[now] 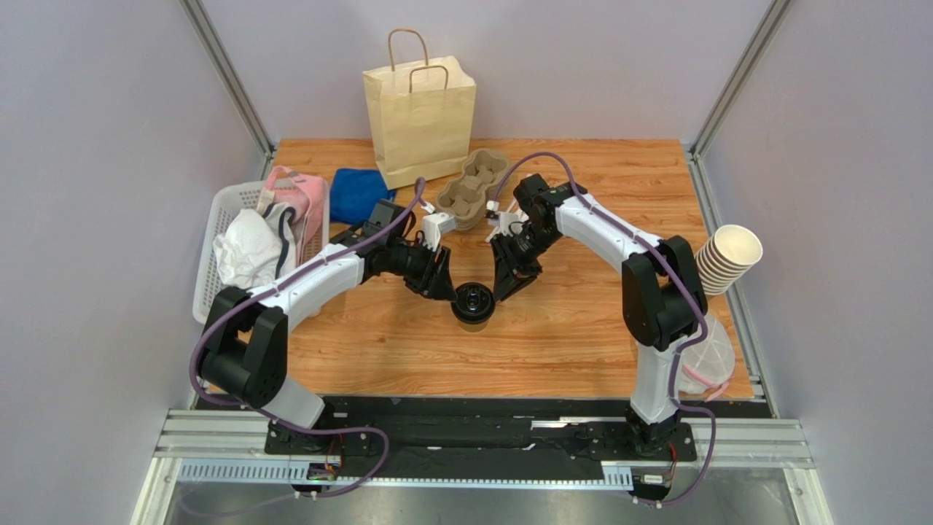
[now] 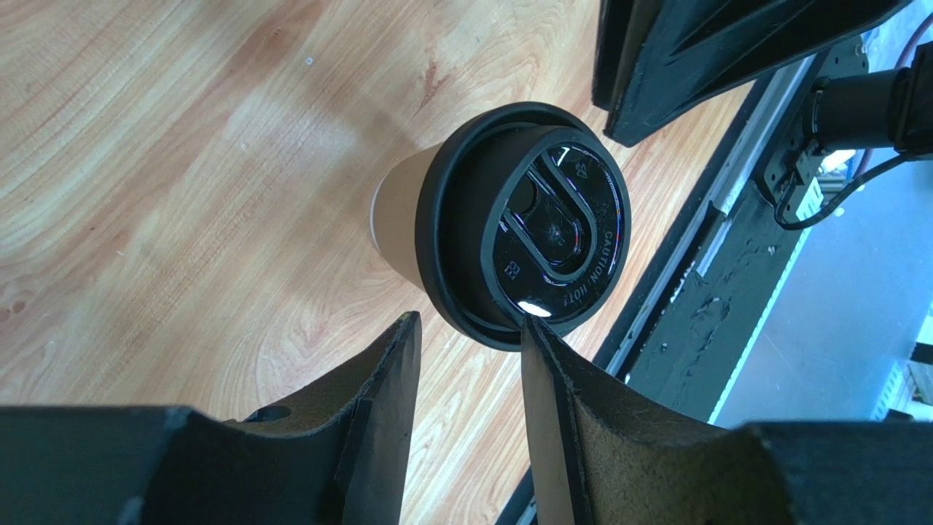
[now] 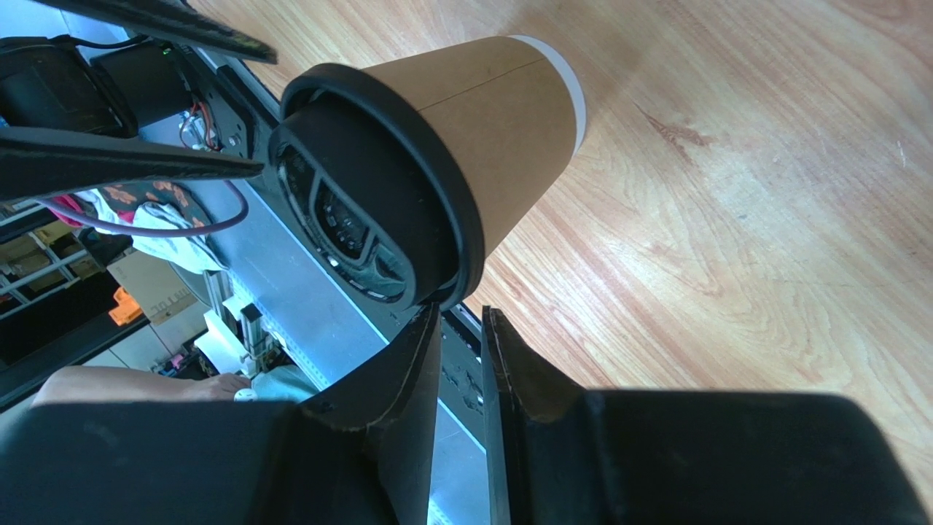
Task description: Pack the takeout coffee
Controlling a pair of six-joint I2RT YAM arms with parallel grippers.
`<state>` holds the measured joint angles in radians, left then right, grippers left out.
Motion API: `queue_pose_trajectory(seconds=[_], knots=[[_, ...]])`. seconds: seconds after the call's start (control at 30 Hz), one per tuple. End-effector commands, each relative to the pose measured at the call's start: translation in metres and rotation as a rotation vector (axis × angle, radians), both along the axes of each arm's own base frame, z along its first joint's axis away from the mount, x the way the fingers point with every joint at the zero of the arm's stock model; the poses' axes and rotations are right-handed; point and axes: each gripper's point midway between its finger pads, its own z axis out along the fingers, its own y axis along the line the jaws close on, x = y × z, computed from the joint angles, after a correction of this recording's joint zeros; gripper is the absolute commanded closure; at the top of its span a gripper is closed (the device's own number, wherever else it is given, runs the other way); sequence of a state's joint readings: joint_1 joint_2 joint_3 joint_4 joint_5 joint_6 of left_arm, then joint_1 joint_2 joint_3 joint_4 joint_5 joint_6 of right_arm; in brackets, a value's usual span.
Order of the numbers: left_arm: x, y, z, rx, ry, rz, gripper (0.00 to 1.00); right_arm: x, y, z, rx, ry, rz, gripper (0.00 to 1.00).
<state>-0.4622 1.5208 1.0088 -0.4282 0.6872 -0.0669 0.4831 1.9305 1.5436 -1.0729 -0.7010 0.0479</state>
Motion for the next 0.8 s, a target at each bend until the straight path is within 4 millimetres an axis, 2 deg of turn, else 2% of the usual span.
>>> queue_pose_trajectory(seconds=[0.0, 0.3, 0.57, 0.77], knots=[[0.008, -0.005, 0.012, -0.03, -0.044, 0.006, 0.53, 0.005, 0.003, -0.009, -0.001, 0.0, 0.003, 0.77], [0.01, -0.003, 0.011, -0.023, -0.051, 0.016, 0.54, 0.006, 0.004, -0.016, -0.011, 0.018, 0.004, 0.78], [0.01, 0.0, -0.004, 0.004, -0.028, 0.015, 0.55, 0.009, 0.004, -0.018, -0.021, 0.01, 0.004, 0.79], [0.009, 0.0, -0.007, -0.004, -0.021, 0.017, 0.56, 0.012, 0.003, -0.02, -0.03, 0.009, -0.001, 0.79]])
